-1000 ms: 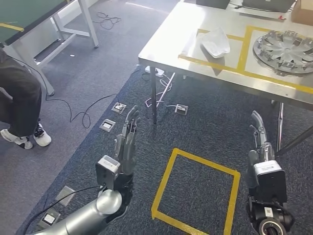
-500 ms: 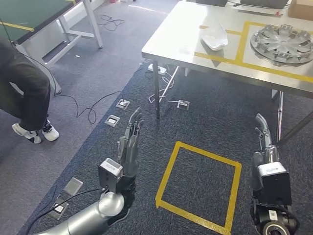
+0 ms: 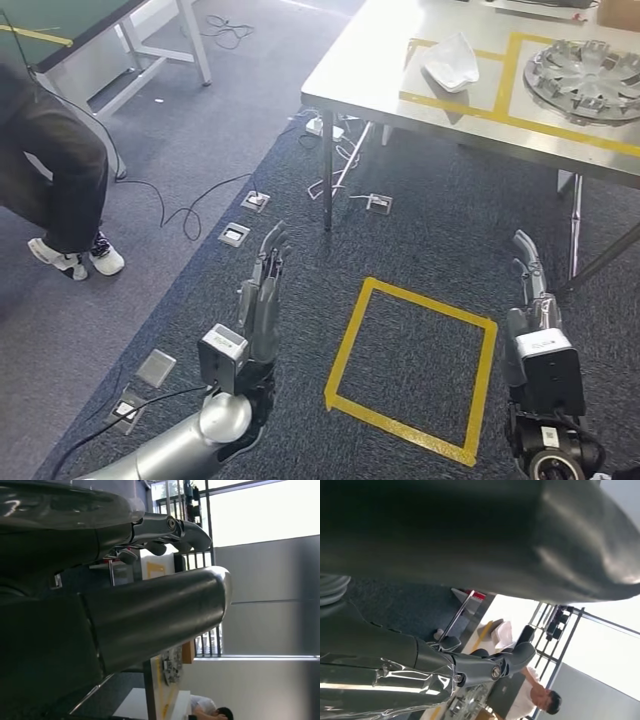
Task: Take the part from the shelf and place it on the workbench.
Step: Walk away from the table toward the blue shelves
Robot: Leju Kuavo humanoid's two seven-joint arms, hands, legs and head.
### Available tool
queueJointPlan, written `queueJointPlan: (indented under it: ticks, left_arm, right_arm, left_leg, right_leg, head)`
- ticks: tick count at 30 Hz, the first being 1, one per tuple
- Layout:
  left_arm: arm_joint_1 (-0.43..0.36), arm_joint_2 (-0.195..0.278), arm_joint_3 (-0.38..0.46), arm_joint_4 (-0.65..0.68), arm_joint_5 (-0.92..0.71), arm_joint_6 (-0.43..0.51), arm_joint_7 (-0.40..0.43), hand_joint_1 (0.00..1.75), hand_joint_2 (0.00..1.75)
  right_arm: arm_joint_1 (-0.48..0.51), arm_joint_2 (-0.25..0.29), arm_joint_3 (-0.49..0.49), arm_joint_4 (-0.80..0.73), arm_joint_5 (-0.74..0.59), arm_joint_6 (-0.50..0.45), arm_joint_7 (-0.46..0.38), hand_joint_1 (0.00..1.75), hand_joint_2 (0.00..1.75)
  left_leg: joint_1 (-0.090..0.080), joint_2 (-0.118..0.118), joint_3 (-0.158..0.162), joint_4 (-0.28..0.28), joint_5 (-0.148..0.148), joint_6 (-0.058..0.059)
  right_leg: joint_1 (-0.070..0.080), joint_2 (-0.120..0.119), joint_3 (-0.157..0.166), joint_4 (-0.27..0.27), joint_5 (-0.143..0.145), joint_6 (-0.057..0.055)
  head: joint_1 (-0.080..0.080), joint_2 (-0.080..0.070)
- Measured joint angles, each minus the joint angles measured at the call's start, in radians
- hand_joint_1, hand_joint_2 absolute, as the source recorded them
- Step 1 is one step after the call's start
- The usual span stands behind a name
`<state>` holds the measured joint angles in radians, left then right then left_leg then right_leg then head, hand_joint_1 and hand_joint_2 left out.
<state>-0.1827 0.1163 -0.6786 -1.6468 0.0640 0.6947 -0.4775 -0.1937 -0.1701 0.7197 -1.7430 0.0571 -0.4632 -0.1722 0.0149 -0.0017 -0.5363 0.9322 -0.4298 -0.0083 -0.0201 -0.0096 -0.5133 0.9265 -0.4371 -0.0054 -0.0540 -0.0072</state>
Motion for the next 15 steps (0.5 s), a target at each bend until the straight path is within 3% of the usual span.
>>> queueJointPlan:
  ticks: [4, 8, 11, 13, 15]
  left_arm:
    - [0.001, 0.000, 0.000, 0.000, 0.000, 0.000, 0.000, 0.00, 0.00]
    - [0.001, 0.000, 0.000, 0.000, 0.000, 0.000, 0.000, 0.00, 0.00]
    - [0.000, 0.001, 0.001, 0.000, -0.003, 0.000, 0.000, 0.00, 0.00]
    - [-0.001, 0.001, 0.002, -0.001, -0.005, 0.000, 0.000, 0.00, 0.00]
    - [-0.002, 0.000, 0.003, -0.001, -0.007, 0.000, 0.001, 0.00, 0.00]
  right_arm:
    - [0.000, 0.000, 0.002, 0.000, 0.002, 0.000, 0.000, 0.00, 0.00]
    - [0.000, 0.000, 0.005, 0.000, 0.011, 0.002, 0.005, 0.00, 0.00]
    - [0.000, 0.001, 0.006, 0.000, 0.014, 0.009, 0.008, 0.00, 0.00]
    - [0.000, 0.001, 0.005, 0.000, 0.015, 0.012, 0.007, 0.00, 0.00]
    - [0.000, 0.002, 0.005, 0.000, 0.016, 0.013, 0.007, 0.00, 0.00]
  left_leg:
    - [-0.005, 0.000, -0.002, 0.002, 0.002, 0.009]
    - [-0.014, 0.000, -0.006, 0.010, -0.002, 0.021]
    - [-0.014, -0.001, -0.008, 0.009, -0.002, 0.030]
    - [-0.008, -0.004, -0.002, -0.001, 0.004, 0.040]
    - [-0.003, -0.010, 0.004, -0.009, 0.008, 0.047]
  right_leg:
    - [-0.003, 0.000, 0.006, -0.012, 0.012, 0.019]
    - [-0.009, 0.001, 0.007, -0.018, 0.017, 0.050]
    - [-0.011, -0.002, 0.009, -0.020, 0.017, 0.061]
    - [-0.013, -0.002, -0.002, 0.001, 0.001, 0.065]
    - [-0.013, 0.003, -0.052, 0.107, -0.055, 0.065]
  head:
    - [0.002, 0.000]
    - [0.002, 0.000]
    - [0.001, 0.000]
    - [0.003, 0.000]
    - [0.007, 0.000]
